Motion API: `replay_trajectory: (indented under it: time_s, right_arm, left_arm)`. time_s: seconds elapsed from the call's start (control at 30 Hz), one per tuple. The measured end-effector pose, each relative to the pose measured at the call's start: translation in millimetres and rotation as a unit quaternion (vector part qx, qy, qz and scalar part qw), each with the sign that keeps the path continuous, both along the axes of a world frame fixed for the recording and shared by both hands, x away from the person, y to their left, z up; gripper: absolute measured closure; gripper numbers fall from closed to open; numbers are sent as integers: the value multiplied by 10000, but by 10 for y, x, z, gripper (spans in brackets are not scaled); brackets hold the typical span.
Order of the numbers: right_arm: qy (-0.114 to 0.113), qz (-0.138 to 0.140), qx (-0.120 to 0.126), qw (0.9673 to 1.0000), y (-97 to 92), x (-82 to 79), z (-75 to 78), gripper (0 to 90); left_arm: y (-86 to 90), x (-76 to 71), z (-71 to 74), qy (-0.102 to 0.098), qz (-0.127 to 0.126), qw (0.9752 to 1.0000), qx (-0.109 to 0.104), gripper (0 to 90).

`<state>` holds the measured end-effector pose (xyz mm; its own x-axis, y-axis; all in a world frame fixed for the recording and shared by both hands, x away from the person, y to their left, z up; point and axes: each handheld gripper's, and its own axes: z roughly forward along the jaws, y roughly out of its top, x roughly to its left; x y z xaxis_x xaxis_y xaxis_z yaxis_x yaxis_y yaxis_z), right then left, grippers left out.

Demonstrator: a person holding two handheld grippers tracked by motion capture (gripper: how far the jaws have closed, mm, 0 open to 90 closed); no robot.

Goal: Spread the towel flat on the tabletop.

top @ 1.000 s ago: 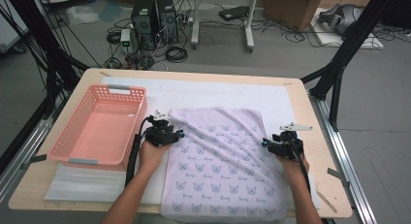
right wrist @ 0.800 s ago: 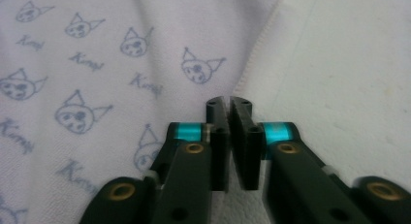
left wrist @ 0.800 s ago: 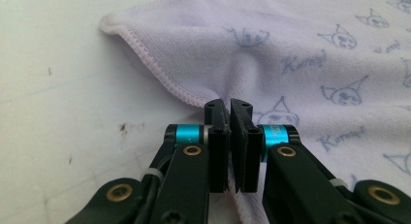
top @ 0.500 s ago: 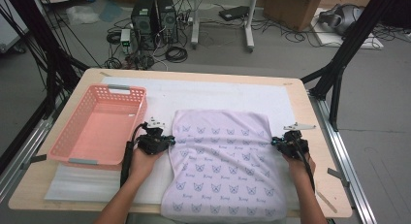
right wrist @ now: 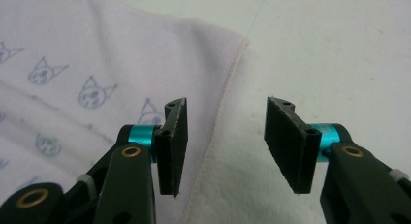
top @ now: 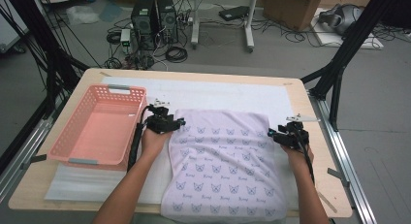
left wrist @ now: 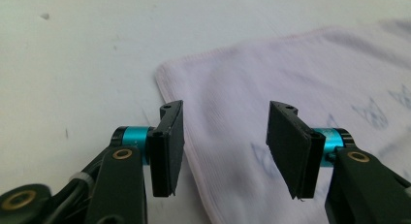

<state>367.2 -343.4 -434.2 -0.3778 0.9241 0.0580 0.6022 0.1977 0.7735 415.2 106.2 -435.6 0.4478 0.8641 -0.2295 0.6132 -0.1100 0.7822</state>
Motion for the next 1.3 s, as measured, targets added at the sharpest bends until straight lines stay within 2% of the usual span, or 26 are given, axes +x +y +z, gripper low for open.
replay_trajectory:
  time_s: [0.07, 0.1, 0.13, 0.2, 0.27, 0.33, 0.37, 0.4, 0.43, 0.47, 0.5, 0.53, 0.63, 0.67, 0.73, 0.83, 0.93, 1.0, 1.07, 1.13, 1.2, 1.27, 1.3]
  right_arm:
    - [75, -2, 15, 10000, -4, 63, -6, 480]
    - [72, 22, -8, 10000, -5, 91, -7, 479]
    - [67, 29, -10, 10000, 1, 113, -3, 479]
    - [91, 68, -30, 9999, 16, 154, 5, 477]
    - [68, 113, -41, 9999, 30, 190, 5, 478]
    - [50, 133, 15, 9999, 43, 209, -7, 492]
    - [76, 132, 11, 9999, 46, 219, -18, 487]
    - [102, 137, -11, 9999, 47, 226, -33, 487]
    - [130, 131, -11, 9998, 49, 235, -44, 486]
    - [134, 106, -13, 9999, 50, 239, -52, 486]
    - [128, 120, -19, 9998, 44, 244, -55, 487]
    - [116, 103, -6, 9999, 41, 248, -55, 492]
    - [96, 40, 82, 9999, 13, 269, -60, 494]
    - [102, 12, 142, 9998, 6, 277, -58, 495]
    - [60, -47, 210, 9997, -5, 301, -51, 496]
    - [45, -117, 300, 9995, 3, 370, -42, 498]
    - [51, -92, 347, 9993, 64, 455, -45, 504]
    - [55, -42, 386, 9992, 127, 509, -59, 509]
    - [132, 40, 340, 9993, 197, 573, -79, 509]
    - [132, 100, 327, 9993, 266, 636, -92, 523]
    - [133, 104, 327, 9993, 320, 695, -106, 538]
    - [213, 102, 71, 9997, 382, 748, -149, 613]
    - [112, 66, -39, 9999, 396, 752, -153, 715]
  left_arm:
    - [6, 66, -28, -49, 36, 10000, -6, 504]
    - [8, 98, -37, 8, 43, 9999, 94, 505]
    - [14, 120, -51, -18, 51, 9998, 175, 504]
    - [18, 165, -84, -38, 64, 9997, 217, 504]
    - [-5, 215, -117, 27, -30, 9996, 294, 488]
    - [-57, 249, -118, -36, -128, 9991, 409, 475]
    - [-87, 253, -128, -101, -179, 9991, 359, 482]
    - [-124, 252, -144, -135, -207, 9987, 444, 508]
    - [-161, 239, -146, -270, -197, 9969, 715, 534]
    - [-170, 232, -142, -352, -208, 9953, 873, 615]
    - [-151, 244, -139, -286, -215, 9970, 683, 730]
    - [-130, 253, -129, -260, -17, 9971, 710, 830]
    - [-15, 292, -122, -238, 512, 9966, 605, 845]
    - [26, 304, -124, -230, 580, 9967, 525, 845]
    - [67, 318, -140, -176, 547, 9974, 434, 845]
    - [64, 312, -152, -173, 434, 9980, 437, 822]
    - [56, 312, -158, -98, 395, 9989, 244, 676]
    - [26, 304, -158, -153, 331, 9988, 328, 609]
    - [5, 296, -155, -180, 319, 9984, 428, 588]
    - [-3, 292, -155, -189, 341, 9980, 494, 595]
    - [-10, 282, -152, -277, 366, 9963, 726, 690]
    - [-6, 283, -147, -231, 316, 9971, 656, 837]
    - [-14, 282, -147, -271, 305, 9967, 700, 843]
